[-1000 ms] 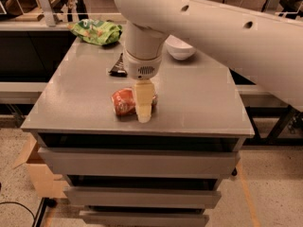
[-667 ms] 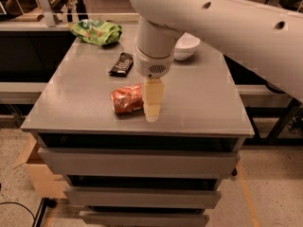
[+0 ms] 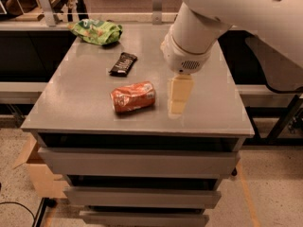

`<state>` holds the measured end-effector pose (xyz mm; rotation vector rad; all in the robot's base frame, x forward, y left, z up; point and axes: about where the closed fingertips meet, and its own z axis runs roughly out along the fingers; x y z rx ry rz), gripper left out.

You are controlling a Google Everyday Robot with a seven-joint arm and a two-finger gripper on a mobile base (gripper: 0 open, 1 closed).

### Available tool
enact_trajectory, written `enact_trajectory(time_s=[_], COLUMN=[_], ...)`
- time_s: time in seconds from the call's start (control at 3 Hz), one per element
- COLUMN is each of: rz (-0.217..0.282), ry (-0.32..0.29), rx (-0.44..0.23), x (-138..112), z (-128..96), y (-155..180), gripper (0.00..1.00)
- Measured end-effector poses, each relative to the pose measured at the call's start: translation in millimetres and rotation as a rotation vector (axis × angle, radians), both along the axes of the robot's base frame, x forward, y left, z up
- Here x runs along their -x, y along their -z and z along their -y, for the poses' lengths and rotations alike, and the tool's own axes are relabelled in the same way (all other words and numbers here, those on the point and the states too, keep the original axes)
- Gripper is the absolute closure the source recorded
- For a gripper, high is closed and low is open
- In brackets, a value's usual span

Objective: Knock coke can over

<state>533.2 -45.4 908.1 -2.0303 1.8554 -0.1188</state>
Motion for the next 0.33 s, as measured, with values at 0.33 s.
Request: enact_trajectory(time_s=[0.33], rz=[0.015], ry=[0.079], rx=[-0.056], x=[1.0], z=[41.0], y=[-6.1], gripper=[0.0])
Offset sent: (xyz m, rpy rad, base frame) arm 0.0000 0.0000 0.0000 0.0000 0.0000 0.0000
